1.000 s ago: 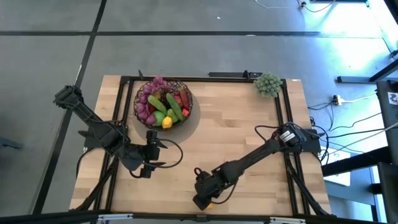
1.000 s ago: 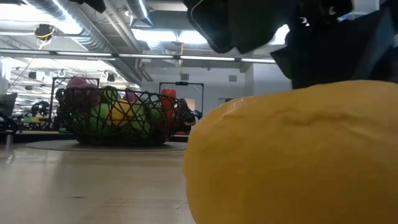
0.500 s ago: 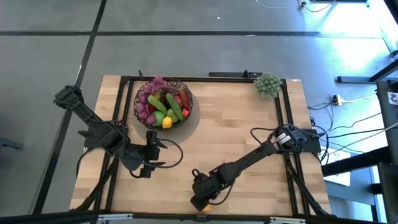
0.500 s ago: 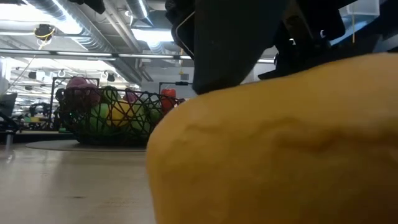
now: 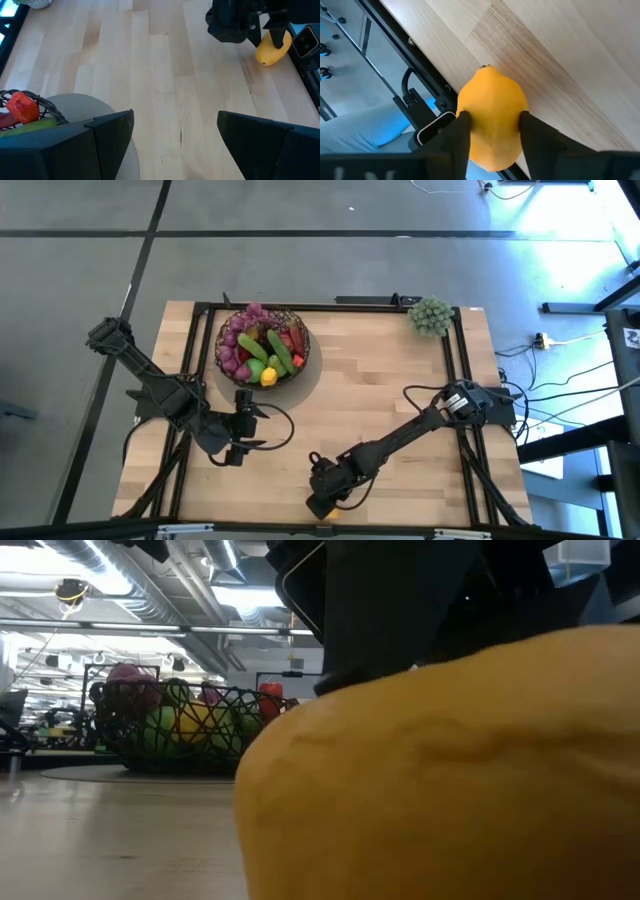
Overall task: Build produce basket
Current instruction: Put the yellow lemon into the black wire basket
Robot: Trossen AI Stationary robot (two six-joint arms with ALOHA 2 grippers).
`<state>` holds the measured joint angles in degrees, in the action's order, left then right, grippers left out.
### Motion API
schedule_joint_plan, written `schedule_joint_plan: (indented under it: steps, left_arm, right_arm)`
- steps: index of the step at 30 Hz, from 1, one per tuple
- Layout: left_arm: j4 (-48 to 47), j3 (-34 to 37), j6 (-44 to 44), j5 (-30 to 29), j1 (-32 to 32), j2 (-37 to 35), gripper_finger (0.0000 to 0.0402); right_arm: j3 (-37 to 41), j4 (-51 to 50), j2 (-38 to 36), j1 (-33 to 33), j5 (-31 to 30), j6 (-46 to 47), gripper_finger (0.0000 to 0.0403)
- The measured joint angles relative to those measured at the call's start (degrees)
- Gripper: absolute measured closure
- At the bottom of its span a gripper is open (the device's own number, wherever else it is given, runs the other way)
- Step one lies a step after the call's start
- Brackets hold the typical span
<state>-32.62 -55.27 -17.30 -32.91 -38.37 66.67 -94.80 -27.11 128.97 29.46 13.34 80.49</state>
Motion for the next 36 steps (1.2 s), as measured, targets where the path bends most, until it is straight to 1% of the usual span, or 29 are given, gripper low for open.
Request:
schedule_joint_plan:
  steps: [5, 9, 18, 22, 25, 30, 36]
  left_arm:
    - [0.0, 0.0, 0.0, 0.0, 0.0, 0.0, 0.0122]
    - [0.0, 0.0, 0.0, 0.0, 0.0, 0.0, 0.0122]
    - [0.0, 0.0, 0.0, 0.0, 0.0, 0.0, 0.0122]
    - [-0.1, 0.0, 0.0, 0.0, 0.0, 0.0, 0.0122]
    - [-1.6, 0.0, -0.1, 0.0, 0.0, -0.1, 0.0122]
    - [-4.6, 0.0, -1.4, 0.0, -0.1, -0.5, 0.0122]
    - [-6.0, 0.0, -2.1, 0.1, -0.1, -0.5, 0.0122]
  right_arm:
    - [0.0, 0.4, 0.0, 0.0, -0.3, 0.0, 0.0291]
    - [0.0, 0.5, 0.0, -0.4, -0.2, 0.0, 0.0310]
    - [0.1, 1.2, 0.0, -2.3, 0.0, 0.0, 0.0319]
    - [0.4, 2.7, 0.4, -3.2, -2.1, -0.2, 0.0324]
    - [0.4, 2.8, 0.4, -4.1, -1.8, -1.4, 0.0344]
    - [0.5, 2.7, 0.7, -4.9, -1.0, -4.6, 0.0396]
    - [0.5, 1.4, 0.8, -6.3, -0.5, -7.6, 0.0390]
